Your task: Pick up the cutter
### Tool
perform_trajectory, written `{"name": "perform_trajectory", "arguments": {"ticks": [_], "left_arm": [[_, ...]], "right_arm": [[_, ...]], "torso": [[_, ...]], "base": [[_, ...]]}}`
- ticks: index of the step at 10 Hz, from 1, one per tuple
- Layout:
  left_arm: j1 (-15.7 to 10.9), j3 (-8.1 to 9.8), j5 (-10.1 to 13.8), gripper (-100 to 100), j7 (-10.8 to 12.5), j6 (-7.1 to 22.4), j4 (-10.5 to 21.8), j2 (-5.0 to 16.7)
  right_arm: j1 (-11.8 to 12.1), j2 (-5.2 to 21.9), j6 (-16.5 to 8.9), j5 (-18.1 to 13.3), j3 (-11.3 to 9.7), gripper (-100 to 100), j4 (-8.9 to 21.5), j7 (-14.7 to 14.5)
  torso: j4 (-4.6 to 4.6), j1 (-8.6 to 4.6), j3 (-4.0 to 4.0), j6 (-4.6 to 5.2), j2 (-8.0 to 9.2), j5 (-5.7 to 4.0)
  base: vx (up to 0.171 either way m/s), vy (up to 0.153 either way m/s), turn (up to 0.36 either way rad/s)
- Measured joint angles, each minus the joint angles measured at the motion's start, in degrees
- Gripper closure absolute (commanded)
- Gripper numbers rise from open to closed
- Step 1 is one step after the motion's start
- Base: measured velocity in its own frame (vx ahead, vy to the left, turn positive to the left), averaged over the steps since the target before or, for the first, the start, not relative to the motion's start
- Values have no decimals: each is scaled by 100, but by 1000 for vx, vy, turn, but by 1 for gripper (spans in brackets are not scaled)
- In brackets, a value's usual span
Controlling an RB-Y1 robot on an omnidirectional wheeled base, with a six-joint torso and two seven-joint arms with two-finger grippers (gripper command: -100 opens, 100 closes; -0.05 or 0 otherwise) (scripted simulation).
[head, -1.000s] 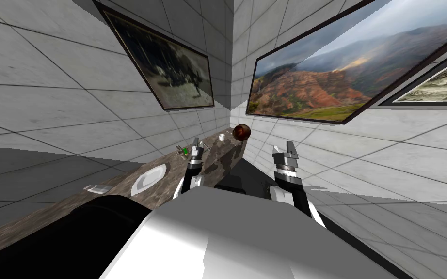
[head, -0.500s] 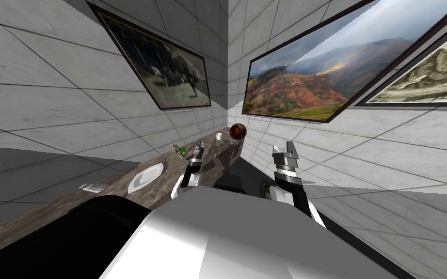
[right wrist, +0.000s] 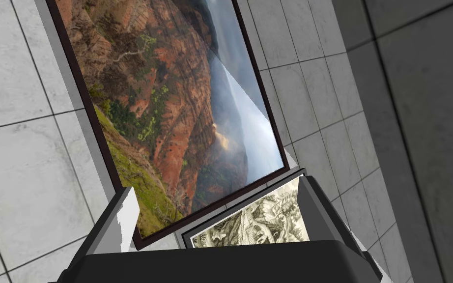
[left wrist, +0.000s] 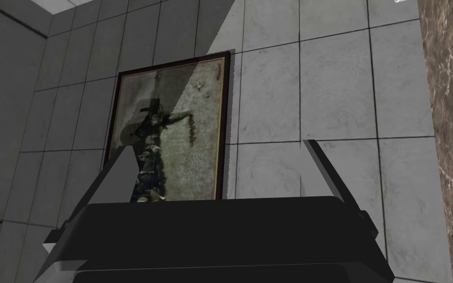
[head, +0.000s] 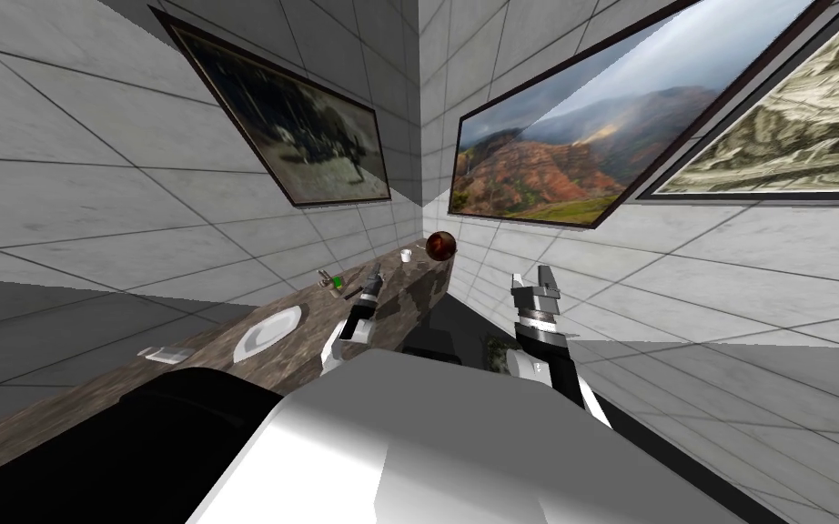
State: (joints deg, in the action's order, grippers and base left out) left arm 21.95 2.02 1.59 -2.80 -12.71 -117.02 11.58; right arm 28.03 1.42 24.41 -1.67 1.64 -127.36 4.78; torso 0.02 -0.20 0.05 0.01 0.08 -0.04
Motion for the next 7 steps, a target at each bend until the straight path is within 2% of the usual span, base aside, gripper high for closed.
{"name": "perform_trajectory", "arguments": {"ticks": [3,6,7], "left_arm": [[-153,88,73,-100,38,457,199,212],[-435,296,246,-100,176,924,615,631],[-491,323,264,-100,192,1085,696,680]], "right_arm": [[0,0,0,0,0,0,0,0],[0,0,0,0,0,0,0,0],[0,0,0,0,0,0,0,0]], "torso": [[0,1,0,-2,0,-1],[0,0,-1,-1,-2,0],[0,2,-1,-2,-2,0]], "base": [[-21,-62,-51],[-18,-56,-37],[-18,-57,-54]]}}
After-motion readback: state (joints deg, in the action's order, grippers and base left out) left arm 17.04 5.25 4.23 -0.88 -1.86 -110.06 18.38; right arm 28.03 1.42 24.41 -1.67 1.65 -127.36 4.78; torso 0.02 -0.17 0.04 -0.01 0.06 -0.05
